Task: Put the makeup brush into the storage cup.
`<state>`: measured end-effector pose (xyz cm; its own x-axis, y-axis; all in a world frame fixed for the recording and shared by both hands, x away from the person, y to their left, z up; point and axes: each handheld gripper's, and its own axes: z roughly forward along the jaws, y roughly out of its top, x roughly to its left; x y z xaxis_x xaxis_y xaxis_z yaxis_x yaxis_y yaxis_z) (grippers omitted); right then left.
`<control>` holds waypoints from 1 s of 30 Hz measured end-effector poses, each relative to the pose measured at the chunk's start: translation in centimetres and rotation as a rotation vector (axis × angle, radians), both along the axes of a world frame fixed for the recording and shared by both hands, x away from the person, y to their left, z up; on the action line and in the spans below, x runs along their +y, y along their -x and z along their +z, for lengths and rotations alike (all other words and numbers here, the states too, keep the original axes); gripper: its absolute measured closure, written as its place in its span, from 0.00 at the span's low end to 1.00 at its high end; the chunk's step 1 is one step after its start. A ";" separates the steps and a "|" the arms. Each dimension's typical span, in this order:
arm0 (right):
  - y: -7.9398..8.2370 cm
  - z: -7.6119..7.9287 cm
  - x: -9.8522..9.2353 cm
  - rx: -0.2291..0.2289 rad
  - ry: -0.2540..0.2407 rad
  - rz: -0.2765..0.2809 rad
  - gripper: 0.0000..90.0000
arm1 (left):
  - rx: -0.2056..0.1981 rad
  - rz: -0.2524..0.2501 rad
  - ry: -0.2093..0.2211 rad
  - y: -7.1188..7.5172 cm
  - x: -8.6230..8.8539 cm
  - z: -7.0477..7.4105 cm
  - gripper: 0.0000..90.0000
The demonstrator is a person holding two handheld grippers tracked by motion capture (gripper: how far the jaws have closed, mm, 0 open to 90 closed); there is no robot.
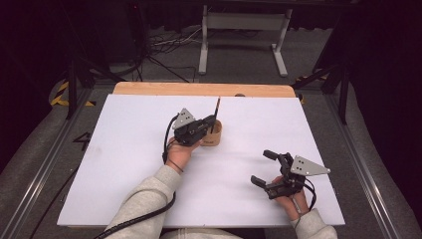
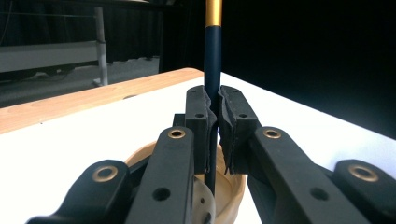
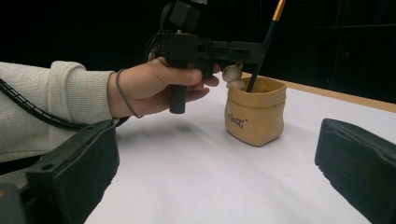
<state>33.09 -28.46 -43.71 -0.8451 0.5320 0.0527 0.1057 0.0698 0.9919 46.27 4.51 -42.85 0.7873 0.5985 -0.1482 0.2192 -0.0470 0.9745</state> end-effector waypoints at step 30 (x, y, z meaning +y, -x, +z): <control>-0.1 -0.1 0.1 0.006 0.005 -0.002 0.00 | -0.030 -0.075 0.100 1.1 1.9 1.4 0.40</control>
